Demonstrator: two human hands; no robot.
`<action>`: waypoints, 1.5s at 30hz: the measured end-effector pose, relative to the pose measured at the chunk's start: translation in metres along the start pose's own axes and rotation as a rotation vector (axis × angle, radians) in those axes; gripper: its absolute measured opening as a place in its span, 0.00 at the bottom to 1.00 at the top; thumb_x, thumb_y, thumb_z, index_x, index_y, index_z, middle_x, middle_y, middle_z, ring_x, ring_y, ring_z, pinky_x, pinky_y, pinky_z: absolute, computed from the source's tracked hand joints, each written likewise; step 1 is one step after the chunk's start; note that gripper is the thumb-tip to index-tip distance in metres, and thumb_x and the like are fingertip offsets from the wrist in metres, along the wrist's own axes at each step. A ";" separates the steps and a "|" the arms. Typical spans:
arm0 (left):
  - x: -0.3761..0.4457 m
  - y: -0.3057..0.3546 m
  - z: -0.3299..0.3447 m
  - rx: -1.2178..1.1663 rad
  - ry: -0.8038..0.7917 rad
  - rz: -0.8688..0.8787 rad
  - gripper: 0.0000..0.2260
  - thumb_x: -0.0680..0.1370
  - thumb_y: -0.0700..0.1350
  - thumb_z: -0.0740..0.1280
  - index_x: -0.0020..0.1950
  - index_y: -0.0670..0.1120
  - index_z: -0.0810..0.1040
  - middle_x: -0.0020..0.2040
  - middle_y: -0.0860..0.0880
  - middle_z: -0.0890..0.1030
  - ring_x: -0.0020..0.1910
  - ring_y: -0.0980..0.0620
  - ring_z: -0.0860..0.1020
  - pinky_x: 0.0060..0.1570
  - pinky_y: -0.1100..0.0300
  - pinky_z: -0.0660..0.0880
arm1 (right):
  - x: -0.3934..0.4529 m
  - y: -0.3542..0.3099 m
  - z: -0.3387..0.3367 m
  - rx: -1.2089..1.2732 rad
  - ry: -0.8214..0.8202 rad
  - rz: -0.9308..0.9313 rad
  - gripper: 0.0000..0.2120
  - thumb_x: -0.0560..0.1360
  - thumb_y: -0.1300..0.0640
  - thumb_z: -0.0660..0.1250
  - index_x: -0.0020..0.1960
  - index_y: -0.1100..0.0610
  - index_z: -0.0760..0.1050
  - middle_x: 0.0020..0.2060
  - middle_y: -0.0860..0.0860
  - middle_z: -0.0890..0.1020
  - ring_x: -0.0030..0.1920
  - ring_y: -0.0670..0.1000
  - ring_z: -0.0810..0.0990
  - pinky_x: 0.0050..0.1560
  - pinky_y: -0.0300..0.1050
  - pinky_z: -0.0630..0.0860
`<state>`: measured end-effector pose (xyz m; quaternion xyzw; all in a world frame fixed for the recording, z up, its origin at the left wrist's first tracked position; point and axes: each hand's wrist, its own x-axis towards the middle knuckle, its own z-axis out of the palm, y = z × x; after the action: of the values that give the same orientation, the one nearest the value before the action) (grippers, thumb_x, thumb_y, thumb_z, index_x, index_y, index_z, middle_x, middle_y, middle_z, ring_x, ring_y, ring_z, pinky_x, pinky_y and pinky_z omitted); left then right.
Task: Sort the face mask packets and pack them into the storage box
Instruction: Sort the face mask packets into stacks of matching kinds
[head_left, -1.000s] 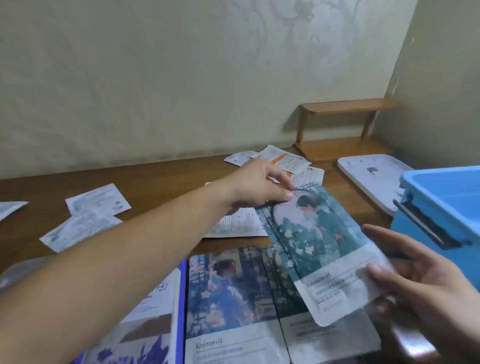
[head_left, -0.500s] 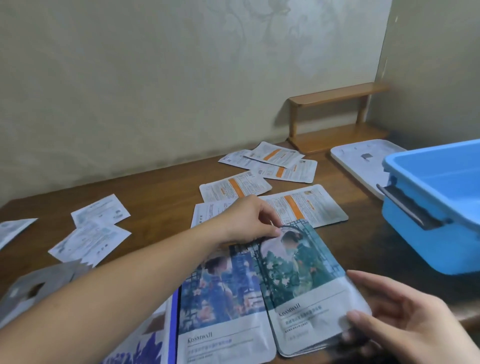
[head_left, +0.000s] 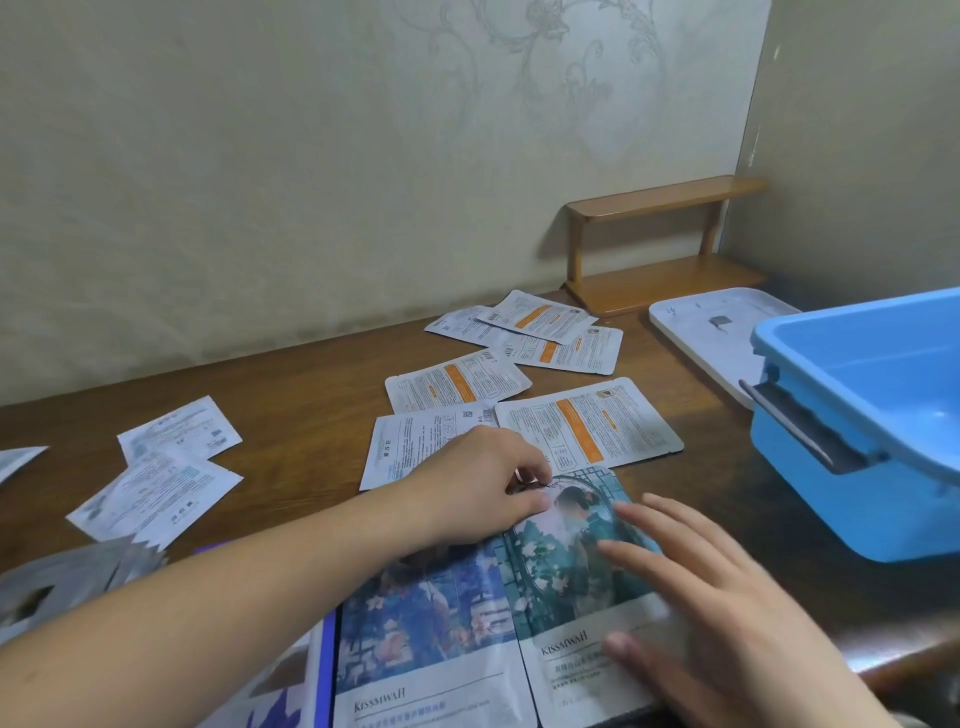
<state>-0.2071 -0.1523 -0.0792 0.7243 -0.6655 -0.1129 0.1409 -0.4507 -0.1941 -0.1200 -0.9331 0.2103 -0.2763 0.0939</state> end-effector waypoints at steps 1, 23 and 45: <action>0.000 0.000 0.000 -0.002 0.003 -0.002 0.10 0.76 0.53 0.71 0.55 0.51 0.83 0.51 0.55 0.82 0.48 0.58 0.78 0.54 0.55 0.77 | 0.002 0.002 0.009 -0.054 -0.082 -0.030 0.28 0.73 0.29 0.58 0.62 0.46 0.78 0.66 0.48 0.77 0.68 0.53 0.73 0.61 0.55 0.75; 0.007 -0.010 -0.001 -0.030 0.065 -0.059 0.12 0.78 0.54 0.69 0.58 0.51 0.82 0.51 0.55 0.80 0.47 0.58 0.77 0.52 0.59 0.75 | 0.007 0.002 0.007 0.438 -0.151 0.165 0.38 0.65 0.21 0.57 0.72 0.30 0.55 0.74 0.30 0.57 0.75 0.35 0.54 0.72 0.39 0.59; 0.100 -0.025 -0.020 -0.210 -0.064 -0.397 0.14 0.75 0.47 0.74 0.60 0.49 0.80 0.57 0.50 0.81 0.54 0.51 0.79 0.56 0.53 0.78 | 0.019 0.012 0.007 0.581 -0.023 0.403 0.40 0.57 0.18 0.59 0.65 0.35 0.69 0.69 0.29 0.65 0.69 0.30 0.63 0.71 0.42 0.64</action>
<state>-0.1682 -0.2486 -0.0673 0.8186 -0.4985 -0.2299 0.1692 -0.4365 -0.2123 -0.1206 -0.8102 0.3016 -0.2902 0.4104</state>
